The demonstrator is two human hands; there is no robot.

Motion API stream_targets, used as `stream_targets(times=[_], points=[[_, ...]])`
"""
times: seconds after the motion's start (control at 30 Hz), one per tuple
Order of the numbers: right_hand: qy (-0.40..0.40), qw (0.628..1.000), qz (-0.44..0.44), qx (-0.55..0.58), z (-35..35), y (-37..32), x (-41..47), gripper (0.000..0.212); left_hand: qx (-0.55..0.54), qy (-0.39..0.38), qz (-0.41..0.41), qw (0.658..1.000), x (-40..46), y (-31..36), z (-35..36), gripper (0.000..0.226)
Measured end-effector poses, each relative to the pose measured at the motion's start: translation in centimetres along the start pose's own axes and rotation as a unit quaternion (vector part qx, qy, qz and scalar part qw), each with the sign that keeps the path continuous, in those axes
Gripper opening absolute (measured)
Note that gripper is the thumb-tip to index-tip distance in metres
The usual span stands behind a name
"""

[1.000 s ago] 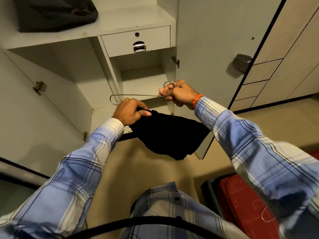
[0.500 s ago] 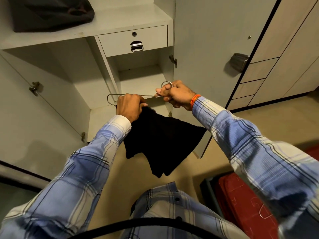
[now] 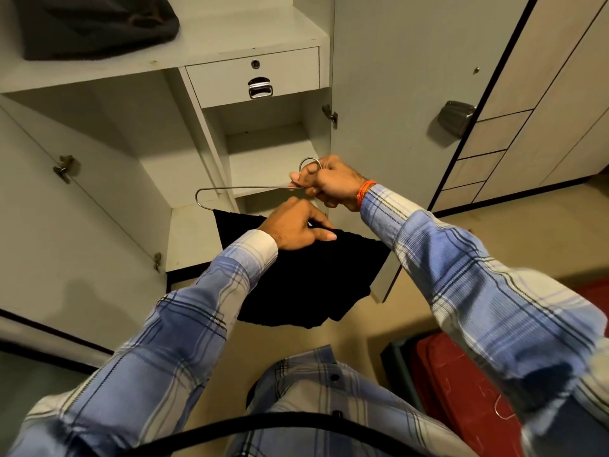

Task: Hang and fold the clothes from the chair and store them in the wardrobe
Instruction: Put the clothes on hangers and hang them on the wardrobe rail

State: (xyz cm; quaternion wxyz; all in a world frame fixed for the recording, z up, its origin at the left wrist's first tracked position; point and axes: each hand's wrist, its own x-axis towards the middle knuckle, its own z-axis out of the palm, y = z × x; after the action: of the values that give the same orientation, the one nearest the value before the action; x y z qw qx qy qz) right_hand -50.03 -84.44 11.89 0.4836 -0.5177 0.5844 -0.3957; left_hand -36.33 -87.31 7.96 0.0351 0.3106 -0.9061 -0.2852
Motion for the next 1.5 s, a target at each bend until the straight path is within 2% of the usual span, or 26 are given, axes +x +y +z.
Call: stream_targets(times=[0.13,0.17,0.2,0.27,0.37,0.53,1.0,1.07,1.13,1.23,1.3,1.33,1.43,1.5], points=[[-0.006,1.000,-0.005,-0.008,0.0,-0.2,-0.1,0.030,-0.025,0.136,-0.050,0.989,0.1,0.3,1.4,0.021],[-0.009,1.000,-0.006,-0.013,0.0,-0.3,-0.2,0.030,-0.030,0.147,-0.054,0.987,0.2,0.4,1.6,0.021],[-0.011,1.000,-0.005,-0.020,0.0,-0.4,-0.1,0.029,-0.032,0.133,-0.050,0.989,0.2,0.5,1.6,0.023],[-0.012,0.999,0.001,-0.036,-0.1,-0.3,-0.1,0.027,-0.019,0.055,-0.031,0.998,0.0,0.5,1.2,0.028],[-0.002,0.999,0.007,-0.051,-0.4,0.0,0.0,0.027,0.051,-0.019,-0.030,0.998,-0.5,0.0,0.4,0.042],[0.012,0.998,0.013,-0.054,-1.1,0.3,0.1,0.027,0.145,0.010,-0.048,0.988,-1.1,-2.9,-0.4,0.049],[0.019,0.998,-0.002,-0.063,-0.9,0.7,1.0,0.028,0.150,0.059,-0.060,0.985,-2.0,-4.8,-0.8,0.048],[0.014,0.998,-0.005,-0.065,-0.8,0.8,1.1,0.027,0.140,0.095,-0.044,0.985,-2.1,-4.4,-0.6,0.042],[0.010,0.998,-0.008,-0.064,-0.8,1.0,1.3,0.026,0.098,0.198,0.006,0.975,-2.3,-3.9,-0.5,0.033],[0.010,0.998,-0.006,-0.058,-1.2,1.1,1.5,0.027,0.085,0.389,0.079,0.914,-2.6,-3.3,-0.6,0.026],[0.004,0.998,-0.006,-0.056,-1.4,1.1,1.5,0.028,0.103,0.429,0.063,0.895,-2.5,-3.3,-1.5,0.026],[-0.001,0.998,-0.008,-0.056,-1.5,1.0,1.6,0.030,0.106,0.409,0.044,0.905,-2.3,-3.5,-2.1,0.026],[-0.018,0.998,-0.020,-0.064,-1.4,0.9,1.8,0.036,0.069,0.251,-0.009,0.965,-1.8,-3.8,-4.1,0.014],[-0.021,0.997,-0.027,-0.069,-1.3,0.9,2.1,0.037,0.056,0.195,-0.043,0.978,-1.6,-3.5,-4.7,0.013]])
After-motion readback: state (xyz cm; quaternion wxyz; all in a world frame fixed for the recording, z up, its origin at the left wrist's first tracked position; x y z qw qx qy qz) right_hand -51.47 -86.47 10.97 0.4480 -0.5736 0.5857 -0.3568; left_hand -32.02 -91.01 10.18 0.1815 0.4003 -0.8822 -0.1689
